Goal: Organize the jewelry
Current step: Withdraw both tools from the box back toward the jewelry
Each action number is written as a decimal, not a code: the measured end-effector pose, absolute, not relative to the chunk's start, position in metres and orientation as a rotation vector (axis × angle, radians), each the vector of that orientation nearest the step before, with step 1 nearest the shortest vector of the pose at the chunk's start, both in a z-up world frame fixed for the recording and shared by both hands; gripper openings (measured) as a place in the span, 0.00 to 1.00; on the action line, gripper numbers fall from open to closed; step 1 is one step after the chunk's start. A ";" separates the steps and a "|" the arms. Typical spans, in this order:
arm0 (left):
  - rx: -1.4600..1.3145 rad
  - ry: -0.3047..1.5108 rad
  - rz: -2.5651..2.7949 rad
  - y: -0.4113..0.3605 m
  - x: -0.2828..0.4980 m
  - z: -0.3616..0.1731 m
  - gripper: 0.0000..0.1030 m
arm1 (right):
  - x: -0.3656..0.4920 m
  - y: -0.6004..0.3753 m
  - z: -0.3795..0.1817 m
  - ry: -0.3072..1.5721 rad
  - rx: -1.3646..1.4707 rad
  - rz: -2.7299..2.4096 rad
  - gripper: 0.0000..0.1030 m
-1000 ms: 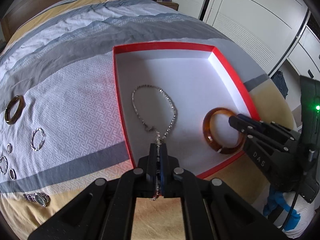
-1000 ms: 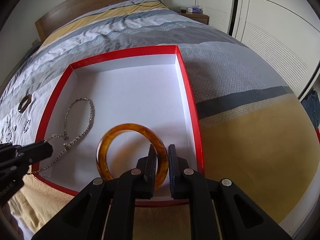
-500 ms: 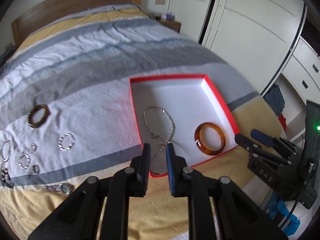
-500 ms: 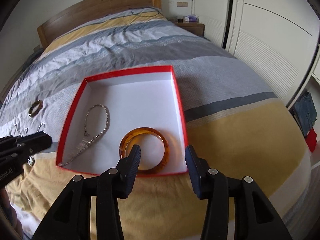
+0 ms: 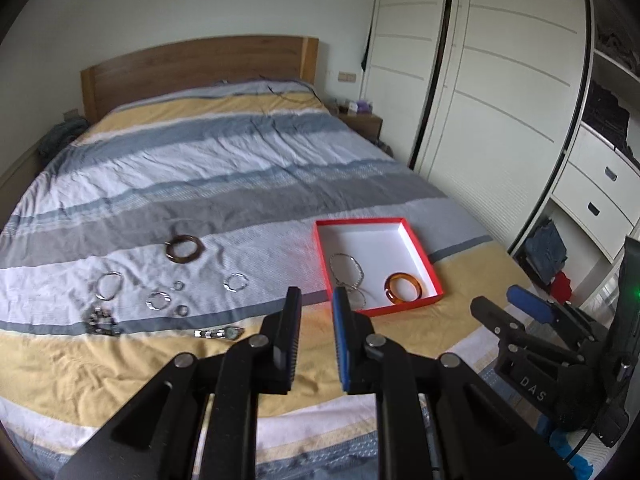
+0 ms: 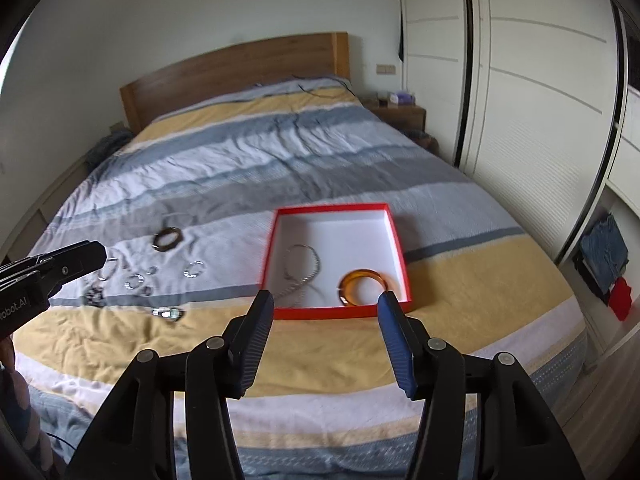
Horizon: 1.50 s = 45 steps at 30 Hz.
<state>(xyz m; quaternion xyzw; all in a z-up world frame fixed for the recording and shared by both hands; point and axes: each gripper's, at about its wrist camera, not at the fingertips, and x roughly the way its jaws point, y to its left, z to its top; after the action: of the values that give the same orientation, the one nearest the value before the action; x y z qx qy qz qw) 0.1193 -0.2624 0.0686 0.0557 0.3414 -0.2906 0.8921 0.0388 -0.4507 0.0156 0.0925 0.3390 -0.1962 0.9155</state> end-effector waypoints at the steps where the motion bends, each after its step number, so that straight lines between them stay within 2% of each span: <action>1: 0.116 0.689 -0.594 -0.253 0.112 0.076 0.15 | 0.034 -0.439 0.024 0.685 0.181 -0.395 0.53; 2: 0.113 0.671 -0.585 -0.241 0.105 0.085 0.15 | 0.029 -0.430 0.030 0.675 0.170 -0.389 0.54; 4: 0.096 0.635 -0.562 -0.218 0.092 0.098 0.26 | 0.021 -0.412 0.039 0.662 0.153 -0.373 0.54; 6: 0.096 0.597 -0.528 -0.197 0.082 0.108 0.31 | 0.014 -0.396 0.046 0.646 0.137 -0.356 0.54; 17: 0.047 0.529 -0.351 -0.090 0.067 0.113 0.31 | -0.008 -0.352 0.056 0.591 0.148 -0.283 0.54; 30: -0.033 0.517 -0.093 0.018 0.075 0.078 0.31 | 0.004 -0.330 0.044 0.588 0.136 -0.226 0.54; 45: -0.017 0.659 -0.032 0.035 0.103 0.003 0.31 | 0.049 -0.316 -0.028 0.740 0.145 -0.162 0.54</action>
<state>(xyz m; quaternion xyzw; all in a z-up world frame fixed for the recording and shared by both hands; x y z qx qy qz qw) 0.1032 0.0353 0.0033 -0.0084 0.3235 -0.0157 0.9461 0.0491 -0.3158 -0.0276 0.0708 0.3610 -0.0791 0.9265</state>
